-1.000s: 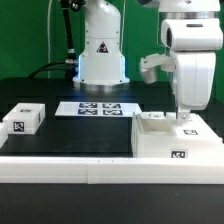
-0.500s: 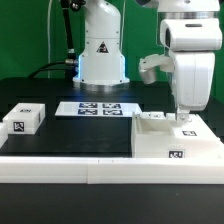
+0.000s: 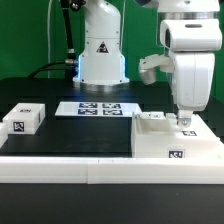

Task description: Assemble cabinet

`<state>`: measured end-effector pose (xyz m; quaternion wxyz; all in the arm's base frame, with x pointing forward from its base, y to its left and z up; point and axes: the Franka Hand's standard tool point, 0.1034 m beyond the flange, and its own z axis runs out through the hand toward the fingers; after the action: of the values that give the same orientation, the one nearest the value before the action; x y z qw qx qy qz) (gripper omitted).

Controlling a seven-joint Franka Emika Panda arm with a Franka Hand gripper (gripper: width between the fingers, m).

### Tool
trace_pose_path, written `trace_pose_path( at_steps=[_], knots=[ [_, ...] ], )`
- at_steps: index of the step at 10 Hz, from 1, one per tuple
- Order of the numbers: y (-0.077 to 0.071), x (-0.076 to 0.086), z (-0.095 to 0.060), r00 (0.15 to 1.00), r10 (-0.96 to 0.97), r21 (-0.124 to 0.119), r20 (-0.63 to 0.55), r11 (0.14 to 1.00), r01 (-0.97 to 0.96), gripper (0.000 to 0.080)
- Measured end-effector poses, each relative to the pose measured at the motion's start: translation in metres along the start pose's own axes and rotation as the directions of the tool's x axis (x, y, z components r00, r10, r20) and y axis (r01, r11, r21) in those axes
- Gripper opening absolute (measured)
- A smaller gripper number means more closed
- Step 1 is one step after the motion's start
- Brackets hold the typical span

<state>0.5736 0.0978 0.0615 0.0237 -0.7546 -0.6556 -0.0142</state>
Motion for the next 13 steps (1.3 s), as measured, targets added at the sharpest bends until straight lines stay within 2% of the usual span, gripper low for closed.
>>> trace_pose_path(
  at_steps=[1, 2, 3, 5, 6, 8, 9, 10, 11, 12, 13],
  knots=[
    [0.0, 0.0, 0.0, 1.0, 0.0, 0.0, 0.0, 1.0, 0.0, 0.0573],
    [0.0, 0.0, 0.0, 1.0, 0.0, 0.0, 0.0, 1.0, 0.0, 0.0745],
    [0.0, 0.0, 0.0, 1.0, 0.0, 0.0, 0.0, 1.0, 0.0, 0.0783],
    [0.0, 0.0, -0.001, 1.0, 0.0, 0.0, 0.001, 1.0, 0.0, 0.0796],
    [-0.001, -0.002, -0.007, 1.0, 0.0, -0.004, 0.004, 1.0, 0.0, 0.0797],
    [-0.018, -0.005, -0.017, 1.0, -0.005, -0.006, 0.016, 1.0, 0.005, 0.0797],
    [-0.032, -0.008, -0.019, 1.0, -0.01, 0.0, 0.024, 1.0, 0.01, 0.0797],
    [-0.045, -0.01, -0.02, 1.0, 0.012, -0.004, 0.026, 1.0, -0.012, 0.0797],
    [-0.063, -0.014, -0.021, 0.999, 0.035, -0.002, 0.032, 0.999, -0.035, 0.0797],
    [-0.076, -0.016, -0.02, 0.997, 0.062, 0.01, 0.041, 0.998, -0.062, 0.0797],
    [-0.074, -0.017, -0.02, 0.997, 0.06, 0.009, 0.039, 0.998, -0.06, 0.0797]
  ],
)
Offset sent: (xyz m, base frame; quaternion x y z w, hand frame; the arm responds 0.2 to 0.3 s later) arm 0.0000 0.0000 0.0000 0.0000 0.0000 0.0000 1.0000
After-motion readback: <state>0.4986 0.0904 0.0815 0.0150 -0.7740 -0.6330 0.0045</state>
